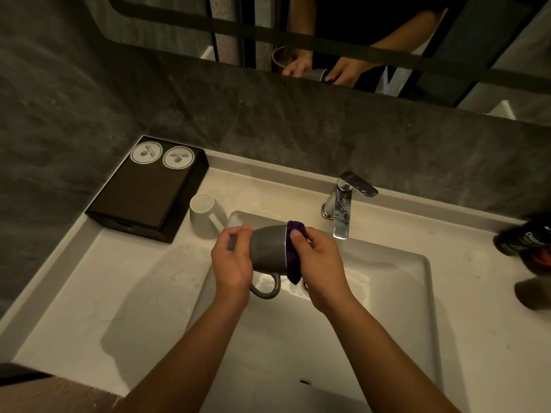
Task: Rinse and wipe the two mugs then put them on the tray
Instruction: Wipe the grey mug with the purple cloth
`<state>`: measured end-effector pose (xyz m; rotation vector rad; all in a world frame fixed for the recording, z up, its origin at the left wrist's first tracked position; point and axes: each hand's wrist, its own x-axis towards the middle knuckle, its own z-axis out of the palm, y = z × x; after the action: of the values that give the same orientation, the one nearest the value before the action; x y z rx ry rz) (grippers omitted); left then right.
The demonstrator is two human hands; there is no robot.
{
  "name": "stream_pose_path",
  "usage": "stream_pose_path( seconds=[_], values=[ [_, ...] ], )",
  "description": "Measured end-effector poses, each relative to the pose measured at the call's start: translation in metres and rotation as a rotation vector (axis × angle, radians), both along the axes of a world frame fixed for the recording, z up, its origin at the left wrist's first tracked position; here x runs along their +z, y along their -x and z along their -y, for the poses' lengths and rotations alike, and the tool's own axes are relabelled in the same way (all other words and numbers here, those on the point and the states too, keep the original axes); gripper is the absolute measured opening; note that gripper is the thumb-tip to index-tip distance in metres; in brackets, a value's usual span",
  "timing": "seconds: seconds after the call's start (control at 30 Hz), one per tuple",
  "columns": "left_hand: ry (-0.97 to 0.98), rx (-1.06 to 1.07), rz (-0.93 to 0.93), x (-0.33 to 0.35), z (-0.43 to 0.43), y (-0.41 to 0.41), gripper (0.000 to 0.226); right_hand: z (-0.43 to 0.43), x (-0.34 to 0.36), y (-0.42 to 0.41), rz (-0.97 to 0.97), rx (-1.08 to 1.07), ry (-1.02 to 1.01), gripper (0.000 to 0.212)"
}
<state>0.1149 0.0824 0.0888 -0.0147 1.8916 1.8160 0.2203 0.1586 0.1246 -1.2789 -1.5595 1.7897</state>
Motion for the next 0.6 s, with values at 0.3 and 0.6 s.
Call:
stream_pose_path(
  seconds=[0.3,0.6],
  values=[
    [-0.047,-0.034,-0.335,0.0,0.01,-0.008,0.024,0.014,0.01,-0.009,-0.066,0.053,0.04,0.011],
    [-0.043,0.093,-0.291,0.004,0.006,-0.032,0.015,0.023,0.008,-0.013,0.051,0.142,-0.383,0.012]
  ],
)
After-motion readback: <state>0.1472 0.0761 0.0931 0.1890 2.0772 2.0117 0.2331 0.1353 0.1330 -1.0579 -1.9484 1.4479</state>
